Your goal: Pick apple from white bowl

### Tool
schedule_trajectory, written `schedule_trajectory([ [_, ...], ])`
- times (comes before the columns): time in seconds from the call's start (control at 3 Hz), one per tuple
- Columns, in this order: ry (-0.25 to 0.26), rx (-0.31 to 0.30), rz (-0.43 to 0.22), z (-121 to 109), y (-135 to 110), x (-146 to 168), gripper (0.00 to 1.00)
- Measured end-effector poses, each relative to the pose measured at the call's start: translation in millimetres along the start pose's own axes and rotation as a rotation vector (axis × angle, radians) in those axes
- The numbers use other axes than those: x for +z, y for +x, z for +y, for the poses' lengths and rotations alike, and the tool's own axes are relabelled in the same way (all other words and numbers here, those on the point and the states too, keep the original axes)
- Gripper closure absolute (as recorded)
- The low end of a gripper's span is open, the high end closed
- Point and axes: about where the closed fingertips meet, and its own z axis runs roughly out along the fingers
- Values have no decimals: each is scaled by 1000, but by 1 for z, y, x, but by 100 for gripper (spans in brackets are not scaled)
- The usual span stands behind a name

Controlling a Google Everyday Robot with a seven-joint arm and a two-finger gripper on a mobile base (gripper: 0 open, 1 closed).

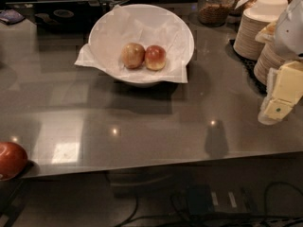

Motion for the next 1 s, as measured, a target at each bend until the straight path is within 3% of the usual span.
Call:
schedule_trajectory([
  [0.67,20,-16,-14,-5,-6,0,0],
  [1.0,55,-67,-61,-26,-29,12,0],
])
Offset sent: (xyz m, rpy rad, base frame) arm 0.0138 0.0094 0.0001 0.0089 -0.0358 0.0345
